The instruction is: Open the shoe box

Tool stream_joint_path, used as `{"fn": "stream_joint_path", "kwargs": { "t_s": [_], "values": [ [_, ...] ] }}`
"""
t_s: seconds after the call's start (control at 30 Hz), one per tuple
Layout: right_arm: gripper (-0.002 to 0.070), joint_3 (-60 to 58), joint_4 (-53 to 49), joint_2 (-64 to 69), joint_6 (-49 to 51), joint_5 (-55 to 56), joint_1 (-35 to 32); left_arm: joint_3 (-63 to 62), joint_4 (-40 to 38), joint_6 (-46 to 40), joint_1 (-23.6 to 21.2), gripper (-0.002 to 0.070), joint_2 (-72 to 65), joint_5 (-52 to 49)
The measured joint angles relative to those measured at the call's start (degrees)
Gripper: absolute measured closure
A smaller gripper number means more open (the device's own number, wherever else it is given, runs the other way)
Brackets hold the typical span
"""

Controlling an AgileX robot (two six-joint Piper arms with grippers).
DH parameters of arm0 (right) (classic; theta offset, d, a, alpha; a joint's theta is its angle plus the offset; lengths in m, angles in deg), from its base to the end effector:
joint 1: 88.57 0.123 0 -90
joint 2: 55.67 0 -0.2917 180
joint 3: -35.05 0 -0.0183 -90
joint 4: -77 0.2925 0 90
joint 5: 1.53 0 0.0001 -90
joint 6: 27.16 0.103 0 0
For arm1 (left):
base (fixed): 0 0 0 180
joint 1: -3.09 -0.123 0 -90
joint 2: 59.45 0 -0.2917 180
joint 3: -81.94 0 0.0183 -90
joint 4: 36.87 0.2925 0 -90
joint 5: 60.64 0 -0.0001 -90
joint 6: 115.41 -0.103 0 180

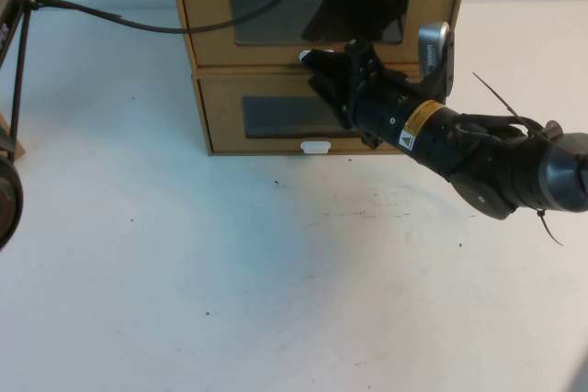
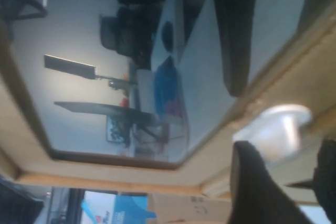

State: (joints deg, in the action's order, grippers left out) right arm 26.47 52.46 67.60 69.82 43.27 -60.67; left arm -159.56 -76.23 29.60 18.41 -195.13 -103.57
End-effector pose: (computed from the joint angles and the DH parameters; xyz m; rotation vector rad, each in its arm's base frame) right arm 0.4177 0.2552 0.1857 0.5394 1.7620 1.6327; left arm 0.5403 -0.1942 0.3924 0.6167 1.8206 -0.5603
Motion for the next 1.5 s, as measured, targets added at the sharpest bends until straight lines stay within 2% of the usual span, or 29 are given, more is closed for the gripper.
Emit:
{"fn": "stream_joint_path", "kwargs": {
  "t_s": [0.63, 0.9, 1.27, 1.5],
  "values": [
    [0.0438, 0.4, 2.1, 0.0, 0.0, 1.0, 0.0, 0.0, 0.0, 0.0, 0.0, 0.068, 0.0, 0.0],
    [0.0582, 0.4, 2.2, 0.0, 0.0, 0.2, 0.0, 0.0, 0.0, 0.0, 0.0, 0.068, 0.0, 0.0],
    [0.0582, 0.4, 1.2, 0.0, 0.0, 0.2, 0.0, -0.1, 0.0, 0.0, 0.0, 0.068, 0.0, 0.0],
    [0.0582, 0.3, -3.0, 0.0, 4.1, 1.2, -0.7, -0.1, 0.1, 0.0, 0.0, 0.068, 0.0, -0.2]
  ]
}}
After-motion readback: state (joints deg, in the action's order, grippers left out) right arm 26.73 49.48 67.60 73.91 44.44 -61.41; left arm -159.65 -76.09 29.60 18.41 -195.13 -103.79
